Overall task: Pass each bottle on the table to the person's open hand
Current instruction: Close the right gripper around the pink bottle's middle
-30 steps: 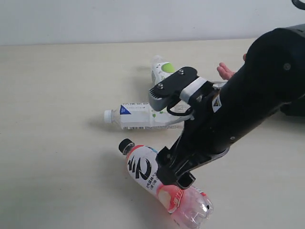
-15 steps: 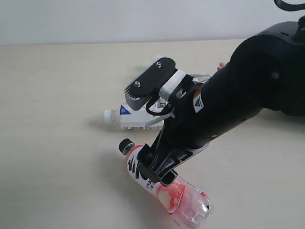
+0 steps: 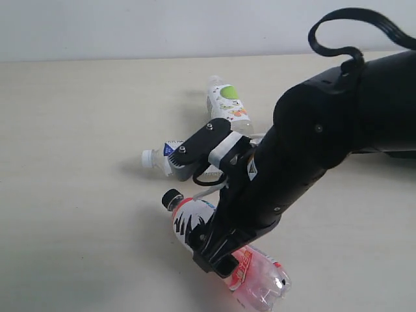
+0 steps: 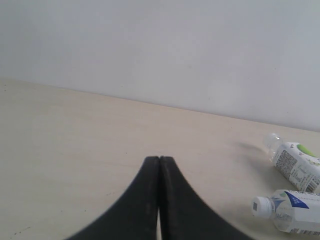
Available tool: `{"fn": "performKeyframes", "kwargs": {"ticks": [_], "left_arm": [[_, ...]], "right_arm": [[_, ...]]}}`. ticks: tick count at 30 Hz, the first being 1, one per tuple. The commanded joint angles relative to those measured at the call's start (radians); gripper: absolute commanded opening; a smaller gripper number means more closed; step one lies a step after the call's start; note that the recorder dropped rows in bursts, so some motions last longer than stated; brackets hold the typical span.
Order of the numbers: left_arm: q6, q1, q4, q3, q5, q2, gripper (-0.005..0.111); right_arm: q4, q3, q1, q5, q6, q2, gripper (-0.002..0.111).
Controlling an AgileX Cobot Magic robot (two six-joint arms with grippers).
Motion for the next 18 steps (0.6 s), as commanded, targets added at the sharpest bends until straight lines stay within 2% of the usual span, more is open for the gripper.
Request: {"fn": "performKeyframes", "kwargs": {"ticks": [1,18], "left_arm": [[0.000,0.002,-0.005,0.004,-0.004,-0.007,0.000],[0.000,0.002,-0.005,0.004,-0.004,-0.007,0.000]], "right_arm": [[0.008,-0.009,0.001,-0.034,0.001,0.034,0.096],[0.054,-0.009,0.001,-0.044,-0.021,0.125,0.096]]}}
